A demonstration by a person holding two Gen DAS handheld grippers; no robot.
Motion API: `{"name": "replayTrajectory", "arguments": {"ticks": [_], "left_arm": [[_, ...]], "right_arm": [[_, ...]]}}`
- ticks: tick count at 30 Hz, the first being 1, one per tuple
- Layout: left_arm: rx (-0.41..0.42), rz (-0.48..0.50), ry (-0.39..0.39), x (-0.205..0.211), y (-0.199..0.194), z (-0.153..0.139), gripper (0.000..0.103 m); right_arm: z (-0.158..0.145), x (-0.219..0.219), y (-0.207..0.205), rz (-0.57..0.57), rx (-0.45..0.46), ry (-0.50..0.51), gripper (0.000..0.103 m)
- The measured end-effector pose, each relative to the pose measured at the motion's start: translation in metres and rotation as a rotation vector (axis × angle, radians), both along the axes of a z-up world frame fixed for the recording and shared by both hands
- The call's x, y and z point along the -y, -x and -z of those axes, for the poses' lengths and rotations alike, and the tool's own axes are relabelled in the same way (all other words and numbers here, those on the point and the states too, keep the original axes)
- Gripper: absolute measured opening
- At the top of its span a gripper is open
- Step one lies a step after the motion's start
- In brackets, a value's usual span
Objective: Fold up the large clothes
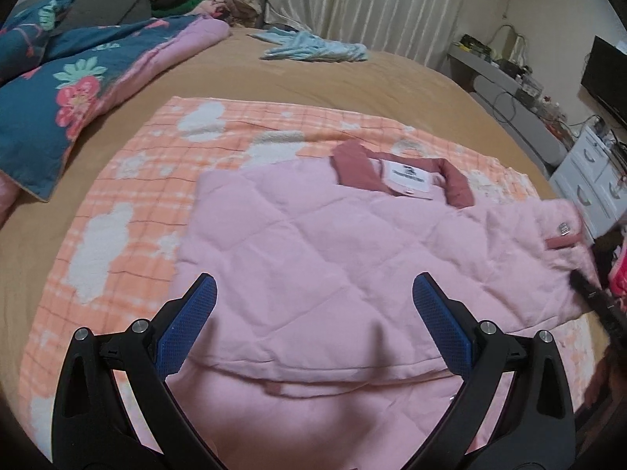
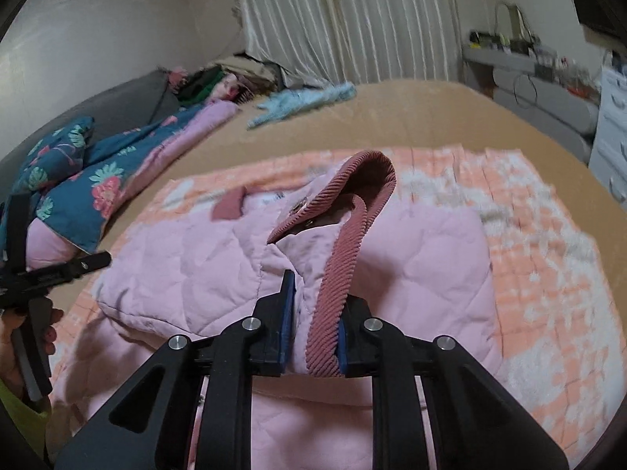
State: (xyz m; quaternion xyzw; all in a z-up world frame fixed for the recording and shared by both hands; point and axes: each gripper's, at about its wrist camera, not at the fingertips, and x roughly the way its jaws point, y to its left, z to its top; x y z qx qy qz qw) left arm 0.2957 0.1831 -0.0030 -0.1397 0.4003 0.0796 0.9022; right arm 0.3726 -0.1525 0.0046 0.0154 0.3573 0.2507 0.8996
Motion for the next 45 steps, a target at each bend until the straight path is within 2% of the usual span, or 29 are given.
{"name": "replayTrajectory", "arguments": {"ticks": [5,14,16,18,19,20,21,28,30,35,38,41,43,45], "left_arm": [[-0.013,0.031,-0.001,0.018,-0.015,0.007,0.094],[-0.060,0.086,0.012,0.039,-0.029,0.021,0.094],[-0.086,0.096,0.014,0.041,-0.030,0.028,0.094],[-0.105,0.096,0.013,0.041,-0.032,0.035,0.094],[-0.115,0.094,0.018,0.040,-0.032,0.040,0.094],[-0.120,0.093,0.020,0.040,-0.033,0.043,0.094],[-0.129,0.093,0.021,0.039,-0.033,0.046,0.094],[-0.163,0.106,0.024,0.038,-0.038,0.070,0.095],[-0.165,0.108,0.028,0.037,-0.038,0.075,0.095],[-0.168,0.106,0.037,0.034,-0.040,0.084,0.095],[-0.165,0.113,0.042,0.033,-0.039,0.084,0.095],[-0.160,0.114,0.043,0.033,-0.038,0.084,0.095],[-0.161,0.116,0.030,0.035,-0.037,0.084,0.095],[-0.155,0.115,0.023,0.037,-0.035,0.082,0.095]], "right_arm": [[0.023,0.002,-0.011,0.028,-0.077,-0.008,0.017],[0.035,0.002,-0.014,0.054,-0.136,0.029,0.020],[0.039,0.004,-0.015,0.069,-0.155,0.037,0.026],[0.040,0.005,-0.017,0.085,-0.174,0.056,0.041],[0.039,0.006,-0.016,0.099,-0.170,0.063,0.046],[0.036,0.008,-0.015,0.124,-0.156,0.077,0.056],[0.033,0.008,-0.012,0.142,-0.134,0.089,0.061],[0.003,-0.001,0.009,0.121,0.058,0.130,0.068],[-0.002,-0.012,0.018,0.080,0.104,0.149,0.077],[0.010,-0.042,0.024,-0.045,0.119,0.213,0.080],[0.030,-0.052,0.019,-0.078,0.062,0.244,0.080],[0.056,-0.057,0.007,-0.080,-0.063,0.281,0.080],[0.068,-0.052,0.002,-0.065,-0.131,0.240,0.081],[0.073,-0.050,-0.001,-0.062,-0.157,0.221,0.081]]}}
